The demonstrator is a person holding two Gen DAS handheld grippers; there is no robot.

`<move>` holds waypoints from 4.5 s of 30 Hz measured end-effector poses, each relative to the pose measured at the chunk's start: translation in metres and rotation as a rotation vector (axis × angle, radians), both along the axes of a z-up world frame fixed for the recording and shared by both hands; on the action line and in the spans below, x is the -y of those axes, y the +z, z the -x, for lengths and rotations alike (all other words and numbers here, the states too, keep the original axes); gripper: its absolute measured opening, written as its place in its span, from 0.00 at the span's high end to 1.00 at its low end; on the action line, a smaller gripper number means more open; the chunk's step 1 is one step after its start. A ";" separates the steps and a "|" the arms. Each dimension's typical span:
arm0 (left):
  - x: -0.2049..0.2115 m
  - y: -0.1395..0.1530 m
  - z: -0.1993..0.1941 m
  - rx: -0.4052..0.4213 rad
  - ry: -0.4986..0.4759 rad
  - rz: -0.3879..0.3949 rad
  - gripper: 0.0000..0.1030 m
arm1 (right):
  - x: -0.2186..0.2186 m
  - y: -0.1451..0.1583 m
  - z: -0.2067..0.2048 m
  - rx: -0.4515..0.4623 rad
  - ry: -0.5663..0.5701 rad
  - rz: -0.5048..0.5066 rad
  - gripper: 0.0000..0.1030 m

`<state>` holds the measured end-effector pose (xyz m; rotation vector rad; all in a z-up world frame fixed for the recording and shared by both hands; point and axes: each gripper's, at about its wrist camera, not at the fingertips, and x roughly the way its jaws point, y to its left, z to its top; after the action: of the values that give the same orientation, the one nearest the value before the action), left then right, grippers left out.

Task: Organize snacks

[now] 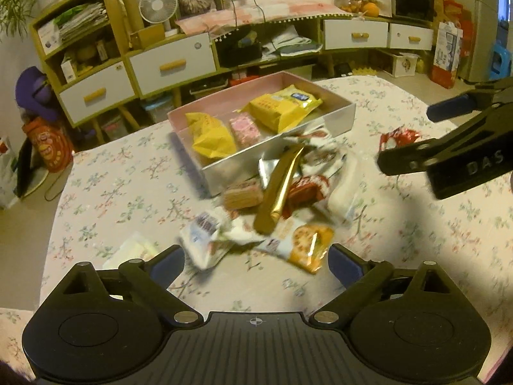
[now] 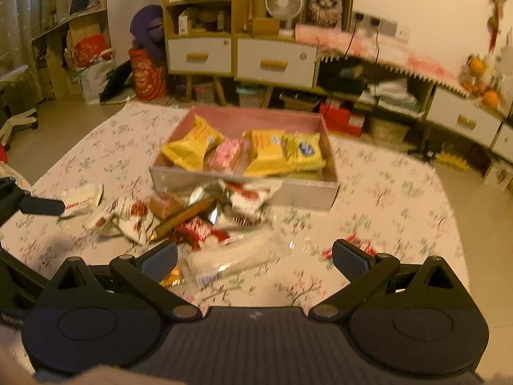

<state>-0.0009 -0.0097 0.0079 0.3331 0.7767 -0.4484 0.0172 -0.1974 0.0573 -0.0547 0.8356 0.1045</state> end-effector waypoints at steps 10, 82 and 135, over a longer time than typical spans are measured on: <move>-0.052 -0.035 -0.014 0.003 -0.007 -0.056 0.05 | -0.006 -0.036 0.006 -0.085 0.048 -0.021 0.00; -0.090 -0.056 -0.110 -0.132 0.359 0.096 0.50 | 0.007 -0.055 -0.043 -0.188 -0.116 -0.027 0.74; -0.043 0.001 -0.077 -0.162 0.295 0.250 0.51 | 0.030 -0.058 -0.040 -0.284 -0.193 -0.034 0.83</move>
<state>0.0759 0.0334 0.0089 -0.0528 0.9011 -0.2908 0.0569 -0.2274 -0.0009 0.0748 1.1177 -0.0575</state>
